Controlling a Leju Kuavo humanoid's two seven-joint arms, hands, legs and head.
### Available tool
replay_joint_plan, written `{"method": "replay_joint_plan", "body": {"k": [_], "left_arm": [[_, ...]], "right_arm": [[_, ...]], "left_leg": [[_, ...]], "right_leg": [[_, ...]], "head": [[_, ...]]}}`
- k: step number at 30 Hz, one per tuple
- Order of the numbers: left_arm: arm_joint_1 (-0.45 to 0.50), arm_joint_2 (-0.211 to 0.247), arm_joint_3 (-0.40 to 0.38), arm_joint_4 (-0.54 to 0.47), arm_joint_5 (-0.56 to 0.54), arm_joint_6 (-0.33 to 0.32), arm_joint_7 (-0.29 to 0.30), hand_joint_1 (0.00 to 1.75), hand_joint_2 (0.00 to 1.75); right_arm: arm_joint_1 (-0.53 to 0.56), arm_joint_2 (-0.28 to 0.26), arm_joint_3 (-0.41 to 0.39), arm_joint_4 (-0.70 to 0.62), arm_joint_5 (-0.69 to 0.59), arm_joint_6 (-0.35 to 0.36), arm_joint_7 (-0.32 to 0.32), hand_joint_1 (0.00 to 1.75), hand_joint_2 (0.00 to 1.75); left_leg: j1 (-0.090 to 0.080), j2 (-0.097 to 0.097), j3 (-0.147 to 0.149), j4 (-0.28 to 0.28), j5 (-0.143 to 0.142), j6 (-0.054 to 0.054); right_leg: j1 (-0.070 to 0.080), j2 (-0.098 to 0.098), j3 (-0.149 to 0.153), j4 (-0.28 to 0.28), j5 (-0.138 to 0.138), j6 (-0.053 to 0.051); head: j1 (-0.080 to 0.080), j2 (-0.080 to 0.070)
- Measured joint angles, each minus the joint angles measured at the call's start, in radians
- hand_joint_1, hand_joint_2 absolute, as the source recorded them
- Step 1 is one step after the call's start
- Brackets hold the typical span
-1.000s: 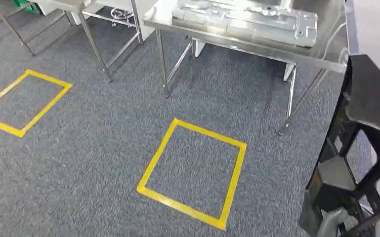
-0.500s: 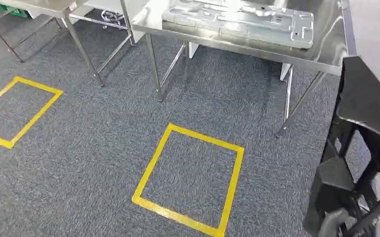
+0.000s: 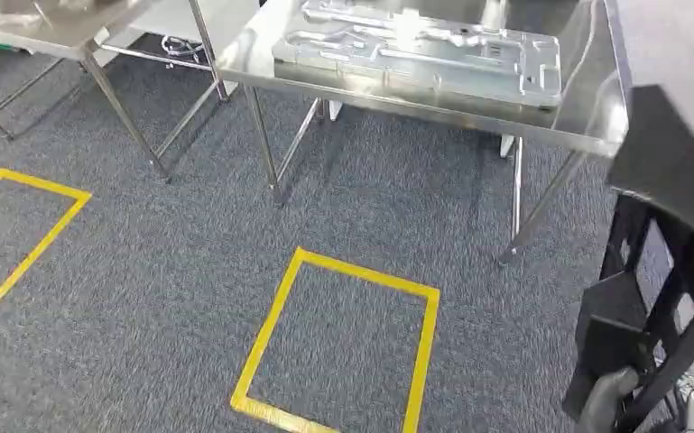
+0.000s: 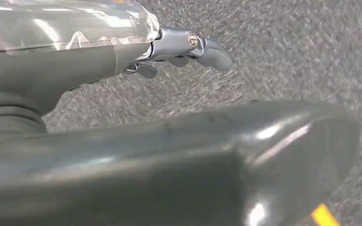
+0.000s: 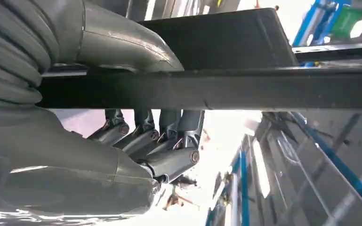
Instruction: Take the parts from the cabinet and place them on the table.
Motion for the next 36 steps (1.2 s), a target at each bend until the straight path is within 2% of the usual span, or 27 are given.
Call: {"method": "replay_joint_plan", "body": {"k": [2, 3, 5, 6, 7, 8, 9, 10, 11, 12, 13, 15, 16, 17, 18, 20, 21, 22, 23, 24, 25, 26, 27, 31, 32, 33, 36], "left_arm": [[0.0, 0.001, 0.0, 0.002, 0.0, 0.0, 0.001, 0.0, 0.0], [0.0, 0.001, 0.0, 0.002, 0.0, 0.0, 0.002, 0.0, 0.0], [0.0, 0.002, 0.0, 0.002, 0.0, 0.001, 0.002, 0.0, 0.0], [0.001, 0.002, 0.0, 0.002, 0.0, 0.001, 0.002, 0.0, 0.0], [0.002, 0.002, 0.0, 0.003, 0.0, 0.0, 0.004, 0.0, 0.0], [0.003, 0.002, 0.0, 0.004, 0.0, 0.0, 0.005, 0.0, 0.0], [0.003, 0.002, 0.0, 0.005, 0.002, 0.0, 0.006, 0.0, 0.0], [0.003, 0.002, 0.0, 0.005, 0.003, 0.0, 0.008, 0.0, 0.0], [0.003, 0.005, 0.002, 0.005, 0.004, 0.0, 0.01, 0.0, 0.0], [0.0, 0.006, 0.002, 0.005, 0.005, -0.001, 0.013, 0.0, 0.0], [-0.003, 0.01, 0.002, 0.005, 0.005, -0.002, 0.015, 0.0, 0.0], [-0.01, 0.014, 0.002, 0.008, 0.006, -0.004, 0.022, 0.0, 0.0], [-0.015, 0.021, 0.002, 0.008, 0.006, -0.007, 0.025, 0.0, 0.0], [-0.019, 0.023, 0.002, 0.011, 0.006, -0.01, 0.026, 0.0, 0.0], [-0.021, 0.026, 0.002, 0.012, 0.006, -0.013, 0.031, 0.0, 0.0], [-0.019, 0.035, 0.003, 0.015, 0.008, -0.019, 0.036, 0.0, 0.0], [-0.017, 0.039, 0.003, 0.016, 0.008, -0.019, 0.04, 0.0, 0.0], [-0.015, 0.045, 0.003, 0.017, 0.008, -0.019, 0.042, 0.0, 0.0], [-0.015, 0.05, 0.003, 0.018, 0.006, -0.02, 0.043, 0.0, 0.0], [-0.015, 0.054, 0.003, 0.019, 0.003, -0.021, 0.045, 0.0, 0.0], [-0.016, 0.059, 0.003, 0.019, 0.002, -0.021, 0.046, 0.0, 0.0], [-0.011, 0.06, 0.003, 0.021, 0.0, -0.021, 0.047, 0.0, 0.0], [-0.009, 0.06, 0.003, 0.022, -0.004, -0.022, 0.047, 0.0, 0.0], [-0.009, 0.058, 0.002, 0.026, -0.017, -0.021, 0.04, 0.0, 0.0], [-0.01, 0.058, 0.001, 0.027, -0.017, -0.021, 0.038, 0.0, 0.0], [-0.01, 0.058, 0.001, 0.027, -0.017, -0.019, 0.036, 0.0, 0.0], [-0.009, 0.058, 0.0, 0.027, -0.018, -0.018, 0.034, 0.0, 0.0]], "right_arm": [[-0.005, -0.005, 0.005, 0.001, -0.002, -0.001, 0.008, 1.75, 1.75], [-0.006, -0.008, 0.006, 0.002, -0.003, -0.004, 0.009, 1.75, 1.75], [-0.007, -0.014, 0.008, 0.005, -0.003, -0.006, 0.012, 1.75, 1.75], [-0.007, -0.016, 0.009, 0.006, -0.003, -0.008, 0.012, 1.75, 1.75], [-0.008, -0.018, 0.011, 0.007, -0.001, -0.01, 0.014, 1.75, 1.75], [-0.01, -0.021, 0.013, 0.009, 0.004, -0.013, 0.017, 1.75, 1.75], [-0.011, -0.023, 0.019, 0.011, 0.008, -0.016, 0.019, 1.75, 1.75], [-0.013, -0.027, 0.026, 0.013, 0.014, -0.017, 0.023, 1.75, 1.75], [-0.016, -0.03, 0.03, 0.018, 0.022, -0.02, 0.027, 1.75, 1.75], [-0.025, -0.034, 0.038, 0.023, 0.034, -0.024, 0.036, 1.75, 1.75], [-0.032, -0.038, 0.048, 0.026, 0.046, -0.032, 0.044, 1.75, 1.75], [-0.06, -0.045, 0.072, 0.032, 0.071, -0.05, 0.067, 1.75, 1.75], [-0.076, -0.049, 0.083, 0.038, 0.081, -0.053, 0.08, 1.75, 1.75], [-0.096, -0.054, 0.095, 0.046, 0.086, -0.059, 0.092, 1.75, 1.75], [-0.115, -0.058, 0.105, 0.055, 0.087, -0.063, 0.105, 1.75, 1.75], [-0.157, -0.07, 0.118, 0.079, 0.087, -0.066, 0.128, 1.75, 1.75], [-0.175, -0.076, 0.125, 0.089, 0.087, -0.067, 0.138, 1.75, 1.75], [-0.192, -0.081, 0.129, 0.098, 0.087, -0.068, 0.144, 1.75, 1.75], [-0.212, -0.087, 0.134, 0.106, 0.087, -0.068, 0.15, 1.75, 1.75], [-0.228, -0.092, 0.139, 0.112, 0.087, -0.068, 0.154, 1.75, 1.75], [-0.243, -0.098, 0.146, 0.116, 0.086, -0.068, 0.159, 1.75, 1.75], [-0.254, -0.103, 0.153, 0.119, 0.079, -0.066, 0.165, 1.75, 1.75], [-0.262, -0.111, 0.157, 0.122, 0.062, -0.058, 0.17, 1.75, 1.75], [-0.254, -0.138, 0.168, 0.112, 0.022, -0.052, 0.169, 1.75, 1.75], [-0.25, -0.144, 0.168, 0.111, 0.021, -0.053, 0.168, 1.75, 1.75], [-0.248, -0.151, 0.168, 0.108, 0.016, -0.053, 0.165, 1.75, 1.75], [-0.226, -0.163, 0.167, 0.104, 0.005, -0.056, 0.159, 1.75, 1.75]], "left_leg": [[0.005, 0.002, 0.038, -0.028, -0.007, 0.01], [0.006, 0.001, 0.052, -0.036, -0.014, 0.012], [0.007, 0.0, 0.083, -0.045, -0.035, 0.011], [0.009, -0.001, 0.1, -0.045, -0.048, 0.008], [0.011, -0.003, 0.119, -0.045, -0.063, 0.004], [0.012, -0.004, 0.139, -0.046, -0.078, 0.001], [0.014, -0.003, 0.158, -0.046, -0.093, -0.002], [0.015, -0.002, 0.172, -0.047, -0.11, -0.007], [0.014, -0.001, 0.192, -0.041, -0.124, -0.012], [0.014, -0.002, 0.19, -0.047, -0.132, -0.021], [0.015, 0.0, 0.2, -0.059, -0.141, -0.03], [0.015, 0.002, 0.215, -0.03, -0.118, -0.044], [0.019, 0.001, 0.192, 0.014, -0.109, -0.045], [0.018, 0.001, 0.148, 0.095, -0.095, -0.048], [0.018, 0.0, 0.095, 0.168, -0.108, -0.05], [0.019, 0.0, 0.0, 0.269, -0.192, -0.057], [0.019, 0.0, -0.035, 0.282, -0.231, -0.059], [0.019, 0.001, -0.053, 0.266, -0.241, -0.059], [0.02, 0.001, -0.057, 0.22, -0.22, -0.059], [0.02, 0.001, -0.051, 0.157, -0.167, -0.058], [0.021, -0.005, -0.041, 0.08, -0.081, -0.055], [0.024, -0.033, -0.035, 0.035, 0.021, -0.055], [0.014, -0.03, -0.037, 0.037, -0.011, -0.046], [0.017, -0.01, -0.003, 0.022, -0.003, -0.007], [0.017, -0.004, 0.005, 0.02, -0.008, 0.0], [0.016, -0.001, 0.013, 0.015, -0.014, 0.007], [0.011, 0.007, 0.041, 0.008, -0.038, 0.01]], "right_leg": [[-0.005, -0.014, -0.056, 0.102, 0.017, 0.01], [-0.008, -0.015, -0.099, 0.159, -0.002, 0.019], [-0.015, -0.015, -0.183, 0.238, -0.089, 0.029], [-0.018, -0.016, -0.208, 0.241, -0.115, 0.034], [-0.021, -0.019, -0.219, 0.216, -0.113, 0.033], [-0.023, -0.021, -0.215, 0.168, -0.088, 0.035], [-0.025, -0.022, -0.205, 0.104, -0.037, 0.034], [-0.025, -0.028, -0.196, 0.027, 0.061, 0.031], [-0.023, -0.037, -0.201, 0.008, 0.15, 0.025], [-0.012, -0.036, -0.196, 0.007, 0.117, 0.015], [-0.011, -0.032, -0.189, 0.008, 0.121, 0.005], [-0.011, -0.024, -0.164, -0.007, 0.106, -0.013], [-0.016, -0.022, -0.146, -0.019, 0.104, -0.019], [-0.016, -0.025, -0.13, -0.025, 0.095, -0.028], [-0.016, -0.025, -0.119, -0.029, 0.088, -0.033], [-0.015, -0.02, -0.096, -0.032, 0.069, -0.036], [-0.015, -0.017, -0.08, -0.032, 0.057, -0.035], [-0.015, -0.014, -0.065, -0.032, 0.045, -0.033], [-0.016, -0.013, -0.048, -0.032, 0.032, -0.031], [-0.017, -0.012, -0.031, -0.032, 0.02, -0.028], [-0.018, -0.007, -0.015, -0.032, 0.007, -0.022], [-0.017, -0.002, -0.007, -0.032, -0.005, -0.013], [-0.014, 0.005, -0.001, -0.028, -0.015, -0.006], [-0.016, 0.008, 0.0, 0.001, -0.009, 0.017], [-0.015, -0.003, -0.021, 0.043, -0.003, 0.02], [-0.014, -0.013, -0.069, 0.115, -0.015, 0.024], [-0.013, -0.017, -0.206, 0.271, -0.114, 0.027]], "head": [[0.005, 0.0], [0.003, 0.0], [0.004, 0.0], [0.003, 0.0], [0.004, 0.0], [0.004, 0.0], [0.004, 0.0], [0.005, 0.0], [0.004, 0.0], [0.005, 0.0], [0.002, 0.0], [0.003, 0.0], [0.003, 0.0], [0.0, 0.0], [-0.003, 0.0], [-0.002, 0.0], [-0.003, 0.0], [-0.002, 0.0], [-0.003, 0.0], [-0.003, 0.0], [-0.002, 0.0], [-0.002, 0.0], [-0.003, 0.0], [-0.003, 0.0], [0.0, 0.0], [0.0, 0.0], [0.002, 0.0]]}}
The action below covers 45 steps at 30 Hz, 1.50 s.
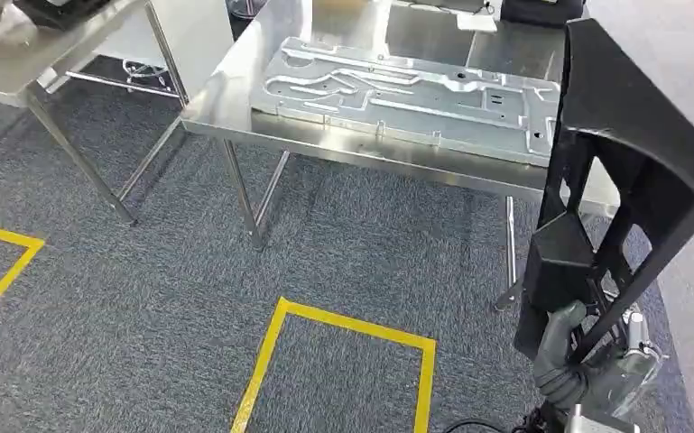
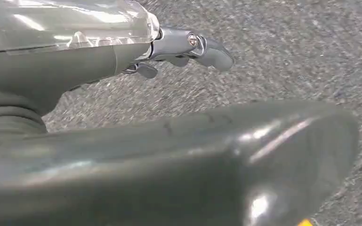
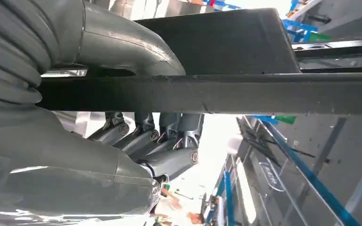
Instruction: Take the parts from the cabinet and place them on the table.
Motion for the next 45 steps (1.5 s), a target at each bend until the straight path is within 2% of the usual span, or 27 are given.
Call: {"method": "replay_joint_plan", "body": {"k": [2, 4, 5, 6, 7, 9, 11, 14, 15, 16, 18, 20, 21, 22, 25, 26, 28, 31, 33, 34, 36, 37, 38, 40, 41, 43, 45], "left_arm": [[0.0, 0.0, 0.0, 0.0, 0.0, 0.0, -0.001, 0.0, 0.0], [0.0, -0.001, 0.0, 0.001, -0.001, 0.0, -0.002, 0.0, 0.0], [0.003, -0.008, 0.0, 0.003, 0.0, 0.0, -0.002, 0.0, 0.0], [-0.001, -0.012, 0.0, 0.007, -0.001, 0.0, -0.003, 0.0, 0.0], [-0.004, -0.011, 0.0, 0.008, -0.002, 0.001, -0.005, 0.0, 0.0], [-0.002, -0.012, -0.001, 0.008, -0.003, 0.003, -0.001, 0.0, 0.0], [-0.005, -0.009, 0.0, 0.008, -0.004, 0.007, 0.007, 0.0, 0.0], [-0.012, -0.008, -0.001, 0.011, -0.012, 0.007, 0.009, 0.0, 0.0], [-0.012, -0.007, -0.002, 0.011, -0.014, 0.007, 0.01, 0.0, 0.0], [-0.01, -0.006, -0.002, 0.011, -0.018, 0.005, 0.01, 0.0, 0.0], [-0.008, -0.002, -0.003, 0.011, -0.022, 0.002, 0.01, 0.0, 0.0], [-0.007, 0.001, -0.006, 0.012, -0.031, 0.0, 0.01, 0.0, 0.0], [-0.005, 0.002, -0.006, 0.013, -0.033, -0.001, 0.01, 0.0, 0.0], [-0.009, 0.002, -0.008, 0.014, -0.039, -0.002, 0.01, 0.0, 0.0], [-0.014, 0.005, -0.013, 0.014, -0.046, -0.003, 0.011, 0.0, 0.0], [-0.014, 0.005, -0.017, 0.015, -0.05, -0.004, 0.011, 0.0, 0.0], [-0.016, 0.006, -0.022, 0.016, -0.055, -0.006, 0.011, 0.0, 0.0], [-0.016, 0.01, -0.028, 0.016, -0.062, -0.008, 0.014, 0.0, 0.0], [-0.015, 0.01, -0.031, 0.016, -0.064, -0.011, 0.016, 0.0, 0.0], [-0.015, 0.01, -0.032, 0.016, -0.065, -0.013, 0.018, 0.0, 0.0], [-0.013, 0.01, -0.032, 0.017, -0.065, -0.014, 0.018, 0.0, 0.0], [-0.017, 0.01, -0.032, 0.018, -0.065, -0.016, 0.019, 0.0, 0.0], [-0.02, 0.012, -0.032, 0.018, -0.066, -0.017, 0.021, 0.0, 0.0], [-0.024, 0.014, -0.033, 0.018, -0.066, -0.017, 0.022, 0.0, 0.0], [-0.027, 0.018, -0.032, 0.018, -0.065, -0.018, 0.024, 0.0, 0.0], [-0.03, 0.018, -0.032, 0.018, -0.066, -0.018, 0.026, 0.0, 0.0], [-0.028, 0.019, -0.032, 0.019, -0.066, -0.018, 0.028, 0.0, 0.0]], "right_arm": [[0.011, -0.005, -0.003, -0.003, -0.006, 0.0, -0.005, 1.75, 1.75], [0.017, -0.008, -0.006, -0.013, -0.005, -0.001, -0.009, 1.75, 1.75], [0.019, -0.009, -0.01, -0.018, -0.004, -0.001, -0.01, 1.75, 1.75], [0.023, -0.01, -0.015, -0.019, 0.0, -0.002, -0.009, 1.75, 1.75], [0.023, -0.01, -0.018, -0.025, 0.007, -0.002, -0.01, 1.75, 1.75], [0.025, -0.011, -0.021, -0.031, 0.022, 0.001, -0.007, 1.75, 1.75], [0.022, -0.012, -0.028, -0.035, 0.05, 0.012, 0.01, 1.75, 1.75], [-0.01, -0.027, -0.049, -0.031, 0.127, 0.048, 0.091, 1.75, 1.75], [-0.023, -0.038, -0.058, -0.027, 0.147, 0.061, 0.115, 1.75, 1.75], [-0.042, -0.053, -0.073, -0.019, 0.172, 0.075, 0.144, 1.75, 1.75], [-0.084, -0.082, -0.103, -0.003, 0.224, 0.092, 0.195, 1.75, 1.75], [-0.139, -0.111, -0.13, 0.016, 0.283, 0.109, 0.248, 1.75, 1.75], [-0.174, -0.129, -0.143, 0.029, 0.326, 0.123, 0.282, 1.75, 1.75], [-0.211, -0.154, -0.157, 0.045, 0.376, 0.141, 0.317, 1.75, 1.75], [-0.317, -0.218, -0.185, 0.089, 0.47, 0.185, 0.383, 1.75, 1.75], [-0.35, -0.243, -0.19, 0.107, 0.515, 0.196, 0.402, 1.75, 1.75], [-0.423, -0.287, -0.192, 0.14, 0.606, 0.222, 0.428, 1.75, 1.75], [-0.501, -0.348, -0.191, 0.195, 0.704, 0.276, 0.441, 1.75, 1.75], [-0.549, -0.388, -0.182, 0.231, 0.747, 0.319, 0.44, 1.75, 1.75], [-0.573, -0.409, -0.171, 0.245, 0.766, 0.342, 0.435, 1.75, 1.75], [-0.622, -0.45, -0.139, 0.283, 0.796, 0.393, 0.413, 1.75, 1.75], [-0.648, -0.468, -0.116, 0.301, 0.809, 0.417, 0.398, 1.75, 1.75], [-0.665, -0.488, -0.091, 0.315, 0.819, 0.439, 0.386, 1.75, 1.75], [-0.703, -0.518, -0.045, 0.336, 0.825, 0.472, 0.36, 1.75, 1.75], [-0.72, -0.53, -0.024, 0.343, 0.824, 0.486, 0.354, 1.75, 1.75], [-0.747, -0.552, 0.023, 0.358, 0.823, 0.497, 0.343, 1.75, 1.75], [-0.755, -0.56, 0.073, 0.377, 0.83, 0.497, 0.338, 1.75, 1.75]], "left_leg": [[-0.005, 0.001, 0.026, 0.0, -0.02, 0.001], [-0.013, 0.003, 0.057, -0.002, -0.04, 0.002], [-0.009, 0.004, 0.059, -0.005, -0.049, 0.003], [-0.012, 0.003, 0.069, -0.007, -0.055, -0.004], [-0.007, 0.004, 0.073, -0.013, -0.059, -0.01], [-0.008, 0.006, 0.096, -0.011, -0.039, -0.025], [-0.01, 0.003, 0.095, 0.025, -0.049, -0.029], [-0.001, 0.0, -0.03, 0.215, -0.123, -0.045], [0.002, 0.0, -0.073, 0.264, -0.156, -0.046], [0.005, 0.0, -0.098, 0.274, -0.161, -0.052], [0.008, 0.0, -0.091, 0.179, -0.096, -0.06], [0.013, 0.0, -0.059, 0.022, 0.045, -0.061], [0.009, 0.003, -0.066, 0.01, 0.066, -0.056], [0.002, 0.004, -0.061, 0.008, 0.046, -0.045], [0.003, 0.003, -0.045, -0.003, 0.056, -0.019], [0.006, 0.002, -0.035, -0.012, 0.057, -0.015], [0.006, 0.003, -0.024, -0.017, 0.048, -0.005], [0.006, 0.001, 0.003, -0.018, 0.022, -0.003], [0.005, -0.004, 0.033, -0.018, 0.0, -0.006], [0.005, -0.005, 0.052, -0.018, -0.013, -0.01], [0.003, -0.005, 0.071, -0.016, -0.036, -0.018], [0.002, -0.007, 0.077, -0.021, -0.044, -0.027], [0.003, -0.005, 0.078, -0.032, -0.05, -0.035], [0.0, -0.005, 0.093, -0.02, -0.04, -0.048], [0.003, -0.005, 0.078, 0.005, -0.039, -0.051], [0.004, -0.006, 0.005, 0.135, -0.039, -0.058], [0.004, -0.005, -0.09, 0.259, -0.113, -0.062]], "right_leg": [[0.002, -0.002, -0.017, -0.047, 0.03, -0.008], [0.013, -0.006, 0.018, -0.194, 0.149, -0.031], [0.027, -0.016, 0.028, -0.261, 0.229, -0.054], [0.035, -0.015, 0.018, -0.25, 0.211, -0.06], [0.04, -0.009, 0.025, -0.273, 0.213, -0.063], [0.037, -0.004, 0.046, -0.3, 0.218, -0.075], [0.025, -0.001, 0.086, -0.32, 0.222, -0.074], [0.018, 0.004, 0.106, -0.322, 0.203, -0.077], [0.016, 0.007, 0.113, -0.322, 0.195, -0.074], [0.013, 0.011, 0.123, -0.322, 0.187, -0.07], [0.006, 0.016, 0.151, -0.321, 0.167, -0.06], [0.002, 0.016, 0.174, -0.32, 0.144, -0.048], [0.003, 0.018, 0.187, -0.312, 0.135, -0.04], [0.003, 0.021, 0.181, -0.317, 0.129, -0.03], [0.0, 0.021, 0.188, -0.307, 0.134, -0.008], [-0.003, 0.011, 0.174, -0.277, 0.138, -0.005], [-0.003, -0.001, 0.081, -0.14, 0.127, 0.003], [-0.004, -0.003, -0.044, -0.01, 0.037, 0.013], [-0.006, -0.005, -0.053, -0.078, 0.069, 0.01], [-0.006, -0.005, -0.039, -0.151, 0.128, 0.008], [-0.003, -0.014, -0.028, -0.284, 0.305, -0.002], [0.007, -0.016, -0.024, -0.281, 0.279, -0.011], [0.01, -0.01, -0.022, -0.28, 0.288, -0.021], [0.005, -0.008, -0.011, -0.29, 0.277, -0.037], [0.001, -0.007, 0.004, -0.296, 0.273, -0.043], [0.004, -0.007, 0.026, -0.3, 0.257, -0.057], [0.01, -0.007, 0.049, -0.301, 0.235, -0.062]], "head": [[0.0, 0.0], [0.0, 0.0], [0.0, 0.0], [-0.013, 0.0], [-0.006, 0.0], [-0.005, 0.0], [-0.003, 0.0], [-0.012, 0.0], [-0.013, 0.0], [-0.014, 0.0], [-0.013, 0.0], [-0.013, 0.0], [-0.013, 0.0], [-0.015, 0.0], [-0.015, 0.0], [-0.014, 0.0], [-0.014, 0.0], [-0.014, 0.0], [-0.014, 0.0], [-0.013, 0.0], [-0.013, 0.0], [-0.012, 0.0], [-0.012, 0.0], [-0.012, 0.0], [-0.011, 0.0], [-0.012, 0.0], [-0.011, 0.0]]}}
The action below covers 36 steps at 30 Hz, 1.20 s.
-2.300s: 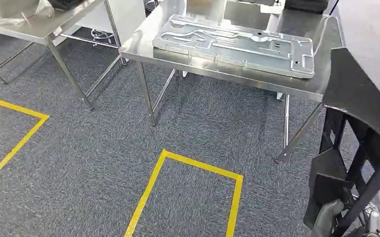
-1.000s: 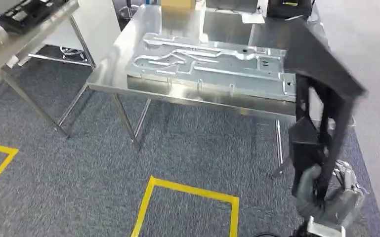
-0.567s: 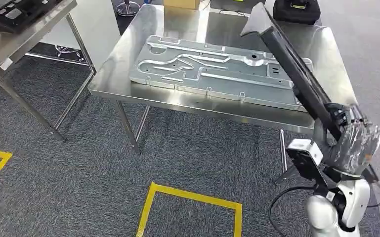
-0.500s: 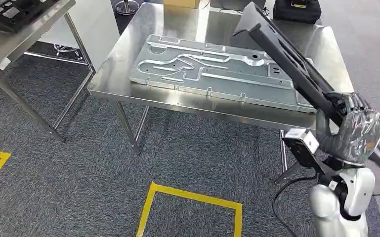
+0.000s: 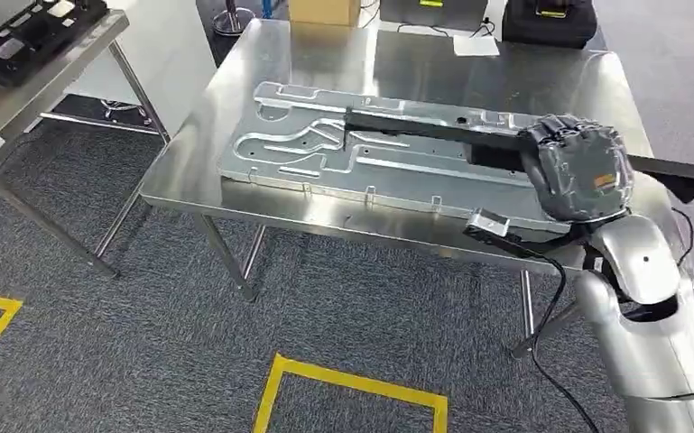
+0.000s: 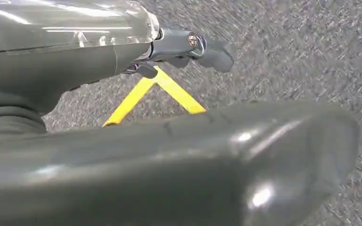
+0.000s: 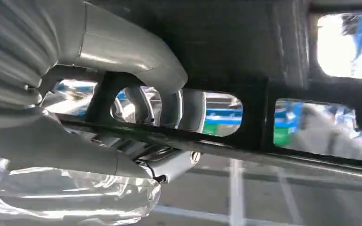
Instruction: Take the parts from the cabinet and place them on the table.
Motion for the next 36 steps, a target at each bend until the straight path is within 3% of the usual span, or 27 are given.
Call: {"method": "replay_joint_plan", "body": {"k": [1, 2, 3, 4, 6, 8, 9, 11, 12, 13, 15, 16, 17, 18, 19, 21, 22, 23, 26, 27, 28, 30, 31, 32, 33, 34, 36], "left_arm": [[0.002, 0.001, 0.0, 0.0, 0.0, 0.0, 0.001, 0.0, 0.0], [0.004, 0.001, 0.0, 0.0, 0.0, 0.0, 0.003, 0.0, 0.0], [0.005, 0.002, 0.0, 0.0, 0.0, 0.0, 0.003, 0.0, 0.0], [0.005, 0.003, 0.0, 0.0, 0.0, 0.0, 0.004, 0.0, 0.0], [0.008, 0.01, 0.0, 0.0, -0.001, 0.001, 0.005, 0.0, 0.0], [0.007, 0.014, 0.0, 0.003, -0.005, 0.001, 0.007, 0.0, 0.0], [0.007, 0.015, 0.0, 0.003, -0.005, 0.0, 0.008, 0.0, 0.0], [0.004, 0.015, 0.0, 0.003, -0.006, 0.0, 0.008, 0.0, 0.0], [0.004, 0.014, 0.0, 0.004, -0.006, 0.0, 0.008, 0.0, 0.0], [0.003, 0.015, 0.0, 0.004, -0.007, -0.001, 0.008, 0.0, 0.0], [0.001, 0.015, 0.0, 0.004, -0.007, -0.002, 0.008, 0.0, 0.0], [0.001, 0.015, 0.0, 0.004, -0.007, -0.002, 0.008, 0.0, 0.0], [0.001, 0.015, 0.0, 0.005, -0.007, -0.002, 0.008, 0.0, 0.0], [0.003, 0.015, 0.0, 0.006, -0.007, -0.002, 0.009, 0.0, 0.0], [0.003, 0.015, 0.0, 0.006, -0.007, -0.002, 0.01, 0.0, 0.0], [0.003, 0.015, 0.0, 0.008, -0.007, -0.002, 0.01, 0.0, 0.0], [0.002, 0.016, 0.0, 0.008, -0.006, -0.002, 0.011, 0.0, 0.0], [0.0, 0.016, 0.0, 0.008, -0.006, -0.001, 0.011, 0.0, 0.0], [-0.001, 0.017, 0.0, 0.008, -0.006, 0.0, 0.013, 0.0, 0.0], [-0.002, 0.016, 0.0, 0.008, -0.006, 0.0, 0.013, 0.0, 0.0], [-0.002, 0.016, 0.0, 0.008, -0.006, 0.0, 0.013, 0.0, 0.0], [-0.002, 0.016, 0.0, 0.009, -0.005, 0.0, 0.013, 0.0, 0.0], [-0.001, 0.017, 0.0, 0.009, -0.005, 0.0, 0.013, 0.0, 0.0], [0.001, 0.017, 0.0, 0.009, -0.005, 0.0, 0.013, 0.0, 0.0], [0.001, 0.017, 0.0, 0.009, -0.005, 0.0, 0.013, 0.0, 0.0], [0.001, 0.017, 0.0, 0.009, -0.005, 0.0, 0.013, 0.0, 0.0], [0.002, 0.019, 0.0, 0.009, -0.005, 0.0, 0.013, 0.0, 0.0]], "right_arm": [[0.001, -0.003, 0.029, 0.011, 0.012, -0.003, 0.0, 1.75, 1.75], [0.002, -0.005, 0.05, 0.018, 0.023, -0.007, 0.0, 1.75, 1.75], [0.003, -0.006, 0.07, 0.026, 0.032, -0.012, 0.003, 1.75, 1.75], [0.004, -0.006, 0.086, 0.032, 0.039, -0.017, 0.007, 1.75, 1.75], [0.007, -0.006, 0.119, 0.049, 0.056, -0.036, 0.017, 1.75, 1.75], [0.008, -0.005, 0.154, 0.066, 0.07, -0.049, 0.024, 1.75, 1.75], [0.014, -0.005, 0.161, 0.069, 0.074, -0.05, 0.025, 1.75, 1.75], [0.016, -0.004, 0.181, 0.079, 0.085, -0.053, 0.03, 1.75, 1.75], [0.014, -0.003, 0.191, 0.086, 0.089, -0.056, 0.032, 1.75, 1.75], [0.009, -0.002, 0.199, 0.093, 0.094, -0.061, 0.033, 1.75, 1.75], [0.009, 0.0, 0.213, 0.107, 0.101, -0.063, 0.035, 1.75, 1.75], [0.012, 0.002, 0.222, 0.117, 0.104, -0.063, 0.037, 1.75, 1.75], [0.013, 0.005, 0.232, 0.128, 0.107, -0.063, 0.042, 1.75, 1.75], [0.013, 0.008, 0.238, 0.136, 0.11, -0.063, 0.044, 1.75, 1.75], [0.012, 0.009, 0.242, 0.143, 0.112, -0.063, 0.047, 1.75, 1.75], [0.011, 0.011, 0.248, 0.156, 0.114, -0.064, 0.051, 1.75, 1.75], [0.011, 0.013, 0.249, 0.166, 0.115, -0.068, 0.053, 1.75, 1.75], [0.012, 0.015, 0.253, 0.172, 0.117, -0.069, 0.054, 1.75, 1.75], [0.014, 0.019, 0.255, 0.181, 0.119, -0.074, 0.06, 1.75, 1.75], [0.014, 0.021, 0.255, 0.182, 0.119, -0.075, 0.061, 1.75, 1.75], [0.012, 0.022, 0.256, 0.184, 0.119, -0.08, 0.063, 1.75, 1.75], [0.012, 0.024, 0.257, 0.191, 0.12, -0.081, 0.064, 1.75, 1.75], [0.013, 0.026, 0.259, 0.195, 0.12, -0.081, 0.064, 1.75, 1.75], [0.015, 0.029, 0.26, 0.199, 0.121, -0.081, 0.064, 1.75, 1.75], [0.017, 0.03, 0.26, 0.202, 0.121, -0.082, 0.065, 1.75, 1.75], [0.018, 0.031, 0.26, 0.205, 0.121, -0.082, 0.066, 1.75, 1.75], [0.018, 0.033, 0.26, 0.206, 0.121, -0.084, 0.069, 1.75, 1.75]], "left_leg": [[-0.001, 0.0, -0.033, 0.024, -0.033, 0.001], [-0.002, 0.0, -0.048, 0.012, -0.039, 0.006], [-0.005, 0.0, -0.048, -0.03, -0.019, 0.013], [-0.01, -0.001, -0.038, -0.096, 0.029, 0.024], [-0.029, -0.004, -0.014, -0.258, 0.219, 0.06], [-0.034, -0.011, -0.002, -0.271, 0.213, 0.057], [-0.036, -0.009, -0.001, -0.282, 0.218, 0.064], [-0.028, -0.006, 0.032, -0.309, 0.217, 0.067], [-0.026, -0.007, 0.05, -0.321, 0.217, 0.068], [-0.024, -0.007, 0.059, -0.327, 0.212, 0.071], [-0.018, -0.007, 0.073, -0.328, 0.197, 0.068], [-0.014, -0.008, 0.083, -0.328, 0.187, 0.064], [-0.01, -0.008, 0.096, -0.328, 0.177, 0.059], [-0.006, -0.009, 0.11, -0.327, 0.166, 0.053], [0.0, -0.01, 0.126, -0.325, 0.154, 0.048], [0.005, -0.01, 0.148, -0.321, 0.126, 0.032], [0.005, -0.01, 0.159, -0.306, 0.114, 0.022], [0.004, -0.011, 0.153, -0.311, 0.107, 0.013], [0.006, -0.008, 0.158, -0.295, 0.102, 0.001], [0.009, -0.006, 0.143, -0.255, 0.104, -0.001], [0.009, -0.005, 0.109, -0.192, 0.096, -0.004], [0.009, -0.005, 0.011, -0.041, 0.029, -0.01], [0.009, -0.005, -0.029, 0.01, -0.004, -0.011], [0.009, -0.005, -0.057, 0.027, -0.009, -0.009], [0.008, -0.005, -0.059, -0.003, 0.019, -0.004], [0.006, -0.005, -0.044, -0.066, 0.07, 0.003], [-0.005, -0.005, 0.011, -0.242, 0.209, 0.026]], "right_leg": [[0.004, 0.002, 0.014, 0.0, -0.012, -0.002], [0.007, 0.004, 0.03, 0.0, -0.023, -0.003], [0.011, 0.005, 0.046, 0.0, -0.035, -0.004], [0.015, 0.006, 0.063, 0.0, -0.047, -0.005], [0.017, 0.006, 0.086, -0.003, -0.071, -0.006], [0.016, 0.014, 0.094, -0.007, -0.082, 0.006], [0.012, 0.013, 0.098, 0.0, -0.076, 0.012], [0.015, 0.013, 0.097, 0.009, -0.07, 0.02], [0.013, 0.009, 0.082, 0.05, -0.066, 0.025], [0.009, 0.009, 0.043, 0.113, -0.079, 0.032], [-0.003, 0.008, -0.046, 0.236, -0.143, 0.048], [-0.01, 0.007, -0.083, 0.274, -0.176, 0.055], [-0.016, 0.006, -0.103, 0.277, -0.18, 0.062], [-0.023, 0.003, -0.104, 0.24, -0.154, 0.071], [-0.029, 0.0, -0.086, 0.17, -0.103, 0.08], [-0.041, -0.009, -0.041, 0.001, 0.049, 0.093], [-0.035, -0.014, -0.046, -0.012, 0.049, 0.084], [-0.029, -0.013, -0.045, -0.002, 0.04, 0.061], [-0.029, -0.004, -0.04, 0.002, 0.038, 0.039], [-0.029, -0.006, -0.026, -0.003, 0.033, 0.029], [-0.027, -0.006, -0.017, -0.005, 0.027, 0.02], [-0.021, -0.005, -0.006, -0.005, 0.015, 0.012], [-0.017, -0.004, -0.001, -0.004, 0.009, 0.009], [-0.013, -0.001, 0.006, -0.003, 0.002, 0.008], [-0.009, 0.001, 0.016, -0.002, -0.005, 0.007], [-0.006, 0.002, 0.026, -0.002, -0.012, 0.007], [-0.002, 0.002, 0.044, -0.003, -0.026, 0.008]], "head": [[0.0, 0.0], [0.0, 0.0], [0.0, 0.0], [0.0, 0.0], [0.002, 0.0], [0.008, 0.0], [0.007, 0.0], [0.006, 0.0], [0.01, 0.0], [0.012, 0.0], [0.011, 0.0], [0.012, 0.0], [0.011, 0.0], [0.012, 0.0], [0.011, 0.0], [0.013, 0.0], [0.014, 0.0], [0.015, 0.0], [0.013, 0.0], [0.013, 0.0], [0.012, 0.0], [0.011, 0.0], [0.011, 0.0], [0.011, 0.0], [0.011, 0.0], [0.011, 0.0], [0.011, 0.0]]}}
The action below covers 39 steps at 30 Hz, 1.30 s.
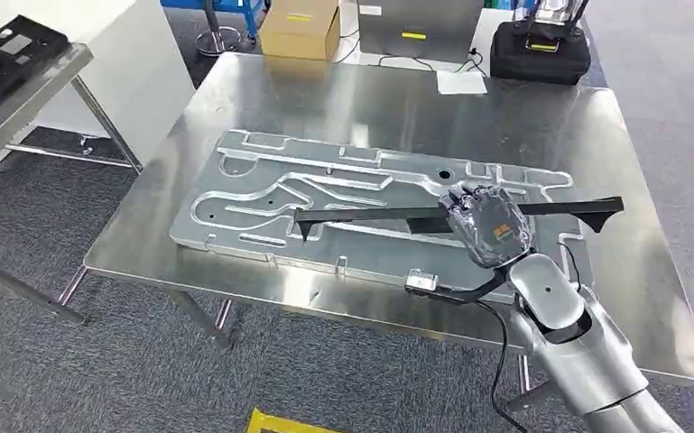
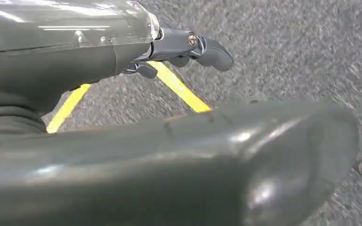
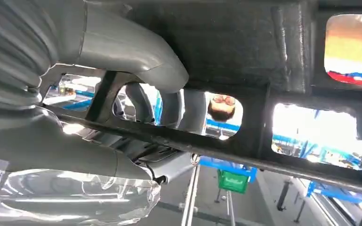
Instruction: Take the parts from the cabinet and place them on the table.
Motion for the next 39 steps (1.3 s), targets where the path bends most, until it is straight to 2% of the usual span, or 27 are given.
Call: {"method": "replay_joint_plan", "body": {"k": [1, 2, 3, 5, 6, 7, 10, 11, 12, 13, 15, 16, 17, 20, 22, 24, 26, 27, 28, 30, 31, 32, 33, 35, 36, 37, 39], "left_arm": [[0.0, 0.007, 0.0, 0.0, -0.001, 0.0, 0.0, 0.0, 0.0], [-0.001, 0.005, 0.0, 0.002, -0.001, 0.001, 0.0, 0.0, 0.0], [0.001, 0.006, 0.0, 0.002, -0.001, 0.001, 0.001, 0.0, 0.0], [0.002, 0.008, 0.0, 0.002, 0.0, 0.001, 0.001, 0.0, 0.0], [0.002, 0.007, 0.0, 0.002, 0.0, 0.001, 0.001, 0.0, 0.0], [0.0, 0.007, 0.0, 0.002, 0.0, 0.001, 0.001, 0.0, 0.0], [-0.001, 0.008, 0.0, 0.002, 0.0, 0.001, 0.001, 0.0, 0.0], [-0.001, 0.008, 0.0, 0.003, -0.001, 0.001, 0.001, 0.0, 0.0], [-0.001, 0.008, 0.0, 0.003, -0.001, 0.001, 0.001, 0.0, 0.0], [0.0, 0.007, 0.0, 0.003, -0.001, 0.001, 0.001, 0.0, 0.0], [0.0, 0.006, 0.0, 0.003, -0.001, 0.001, 0.002, 0.0, 0.0], [0.0, 0.007, 0.0, 0.003, -0.001, 0.001, 0.002, 0.0, 0.0], [-0.003, 0.008, 0.0, 0.003, -0.001, 0.001, 0.002, 0.0, 0.0], [-0.001, 0.008, 0.0, 0.003, -0.003, 0.002, 0.001, 0.0, 0.0], [-0.001, 0.007, 0.0, 0.004, -0.006, 0.002, 0.001, 0.0, 0.0], [-0.003, 0.007, 0.0, 0.004, -0.011, 0.002, 0.001, 0.0, 0.0], [-0.001, 0.008, 0.0, 0.004, -0.013, 0.002, 0.001, 0.0, 0.0], [0.0, 0.008, 0.0, 0.004, -0.013, 0.002, 0.001, 0.0, 0.0], [0.001, 0.008, 0.0, 0.004, -0.013, 0.006, 0.001, 0.0, 0.0], [0.0, 0.008, 0.0, 0.004, -0.013, 0.018, 0.001, 0.0, 0.0], [-0.001, 0.01, 0.0, 0.004, -0.013, 0.023, 0.001, 0.0, 0.0], [-0.002, 0.013, 0.0, 0.005, -0.014, 0.028, 0.001, 0.0, 0.0], [-0.004, 0.013, 0.0, 0.005, -0.017, 0.035, 0.002, 0.0, 1.75], [-0.002, 0.014, 0.0, 0.005, -0.023, 0.045, 0.006, 0.0, 1.75], [-0.002, 0.014, 0.0, 0.005, -0.024, 0.045, 0.007, 0.0, 0.0], [-0.003, 0.014, 0.0, 0.005, -0.024, 0.044, 0.006, 0.0, 0.0], [-0.005, 0.013, -0.001, 0.005, -0.024, 0.039, 0.0, 0.0, 0.0]], "right_arm": [[0.0, 0.001, 0.0, 0.003, 0.0, -0.004, 0.001, 1.75, 1.75], [0.0, 0.003, 0.0, 0.006, 0.0, -0.008, 0.002, 1.75, 1.75], [0.004, 0.003, 0.0, 0.009, 0.001, -0.008, 0.003, 1.75, 1.75], [0.008, 0.005, 0.0, 0.011, 0.001, -0.011, 0.003, 1.75, 1.75], [0.009, 0.005, -0.002, 0.011, 0.001, -0.011, 0.004, 1.75, 1.75], [0.007, 0.005, -0.004, 0.011, 0.001, -0.014, 0.004, 1.75, 1.75], [0.012, 0.005, -0.006, 0.017, 0.001, -0.016, 0.006, 1.75, 1.75], [0.017, 0.005, -0.006, 0.019, 0.001, -0.017, 0.007, 1.75, 1.75], [0.021, 0.005, -0.007, 0.023, 0.001, -0.019, 0.01, 1.75, 1.75], [0.024, 0.005, -0.01, 0.024, 0.003, -0.02, 0.014, 1.75, 1.75], [0.024, 0.006, -0.019, 0.026, 0.016, -0.031, 0.025, 1.75, 1.75], [0.024, 0.007, -0.027, 0.029, 0.022, -0.04, 0.033, 1.75, 1.75], [0.022, 0.01, -0.032, 0.031, 0.029, -0.046, 0.04, 1.75, 1.75], [0.032, 0.015, -0.053, 0.043, 0.059, -0.063, 0.076, 1.75, 1.75], [0.032, 0.022, -0.072, 0.05, 0.074, -0.08, 0.091, 1.75, 1.75], [0.032, 0.028, -0.09, 0.058, 0.085, -0.099, 0.1, 1.75, 1.75], [0.037, 0.04, -0.116, 0.074, 0.097, -0.119, 0.107, 1.75, 1.75], [0.042, 0.045, -0.126, 0.083, 0.098, -0.128, 0.109, 1.75, 1.75], [0.045, 0.049, -0.135, 0.089, 0.098, -0.133, 0.109, 1.75, 1.75], [0.046, 0.059, -0.156, 0.103, 0.098, -0.143, 0.108, 1.75, 1.75], [0.047, 0.065, -0.164, 0.108, 0.098, -0.146, 0.108, 1.75, 1.75], [0.045, 0.07, -0.172, 0.116, 0.098, -0.15, 0.108, 1.75, 1.75], [0.046, 0.073, -0.177, 0.124, 0.098, -0.15, 0.105, 0.0, 1.75], [0.048, 0.082, -0.182, 0.137, 0.098, -0.15, 0.098, 0.0, 1.75], [0.048, 0.086, -0.185, 0.142, 0.097, -0.15, 0.096, 0.0, 1.75], [0.048, 0.088, -0.189, 0.149, 0.093, -0.15, 0.092, 0.0, 1.75], [0.042, 0.09, -0.2, 0.164, 0.082, -0.151, 0.085, 0.0, 1.75]], "left_leg": [[-0.005, 0.0, 0.002, -0.021, -0.011, 0.01], [-0.008, 0.0, 0.005, -0.038, -0.031, 0.008], [-0.009, -0.001, 0.007, -0.034, -0.009, 0.009], [-0.008, -0.001, 0.015, -0.045, -0.006, 0.015], [0.003, 0.001, 0.026, -0.058, 0.0, 0.017], [0.003, 0.0, 0.032, -0.063, -0.002, 0.023], [0.002, 0.0, 0.036, -0.062, -0.01, 0.027], [0.002, 0.0, 0.037, -0.059, -0.014, 0.027], [0.003, 0.0, 0.04, -0.057, -0.019, 0.025], [0.004, -0.001, 0.045, -0.054, -0.024, 0.022], [0.005, -0.002, 0.054, -0.043, -0.04, 0.014], [0.004, -0.003, 0.052, -0.04, -0.045, 0.007], [-0.003, -0.003, 0.047, -0.03, -0.049, 0.001], [-0.001, -0.003, 0.05, -0.036, -0.051, -0.009], [0.002, -0.001, 0.046, -0.011, -0.073, -0.02], [0.003, 0.0, -0.02, 0.123, -0.14, -0.026], [0.003, 0.0, -0.098, 0.265, -0.184, -0.027], [0.003, 0.0, -0.109, 0.274, -0.171, -0.024], [0.003, 0.0, -0.097, 0.239, -0.14, -0.019], [-0.001, 0.0, -0.02, 0.069, -0.044, -0.002], [-0.008, -0.001, 0.012, -0.009, -0.022, 0.01], [-0.01, 0.0, 0.027, -0.02, -0.034, 0.012], [-0.013, 0.0, 0.026, -0.024, -0.032, 0.011], [-0.017, -0.001, 0.026, -0.026, -0.033, 0.015], [-0.009, 0.0, 0.034, -0.045, -0.026, 0.023], [-0.006, 0.002, 0.044, -0.056, -0.021, 0.024], [-0.004, 0.002, 0.047, -0.061, -0.019, 0.032]], "right_leg": [[0.003, 0.001, 0.004, 0.002, -0.003, 0.003], [0.001, 0.003, -0.004, 0.002, -0.006, 0.009], [0.0, 0.004, -0.004, 0.003, -0.01, 0.016], [0.002, 0.004, 0.003, -0.004, -0.013, 0.028], [-0.003, 0.002, 0.004, 0.003, -0.023, 0.032], [-0.001, 0.0, -0.01, 0.04, -0.047, 0.034], [-0.008, 0.0, -0.134, 0.262, -0.141, 0.045], [-0.009, 0.0, -0.167, 0.306, -0.142, 0.048], [-0.012, 0.0, -0.172, 0.293, -0.112, 0.051], [-0.015, -0.001, -0.153, 0.237, -0.066, 0.052], [-0.021, -0.005, -0.073, 0.057, 0.039, 0.055], [-0.019, -0.007, -0.059, 0.029, 0.023, 0.054], [-0.013, -0.002, -0.062, 0.019, 0.027, 0.045], [-0.011, 0.001, -0.063, 0.023, 0.022, 0.028], [-0.018, -0.001, -0.053, 0.016, 0.021, 0.013], [-0.016, -0.003, -0.048, 0.016, 0.016, 0.005], [-0.011, -0.003, -0.045, 0.017, 0.012, 0.0], [-0.008, -0.003, -0.042, 0.017, 0.01, 0.0], [-0.006, -0.002, -0.039, 0.017, 0.008, -0.001], [-0.001, 0.001, -0.028, 0.017, 0.001, 0.0], [-0.002, 0.001, -0.024, 0.017, -0.002, 0.002], [0.005, 0.002, -0.026, 0.017, -0.003, 0.007], [0.0, 0.003, -0.028, 0.017, -0.002, 0.013], [-0.005, 0.002, -0.025, 0.011, -0.001, 0.023], [0.001, 0.003, -0.021, 0.009, -0.004, 0.032], [-0.005, 0.0, -0.02, 0.022, -0.014, 0.036], [-0.005, 0.0, -0.074, 0.13, -0.078, 0.04]], "head": [[0.003, 0.0], [0.0, 0.0], [0.001, 0.0], [0.0, 0.0], [0.002, 0.0], [0.003, 0.0], [0.003, 0.0], [0.003, 0.0], [0.004, 0.0], [0.003, 0.0], [0.003, 0.0], [0.003, 0.0], [0.004, 0.0], [0.0, 0.0], [0.0, 0.0], [-0.005, 0.0], [-0.005, 0.0], [-0.005, 0.0], [-0.005, 0.0], [-0.005, 0.0], [-0.004, 0.0], [-0.002, 0.0], [-0.004, 0.0], [-0.004, 0.0], [-0.003, 0.0], [-0.003, 0.0], [0.0, 0.0]]}}
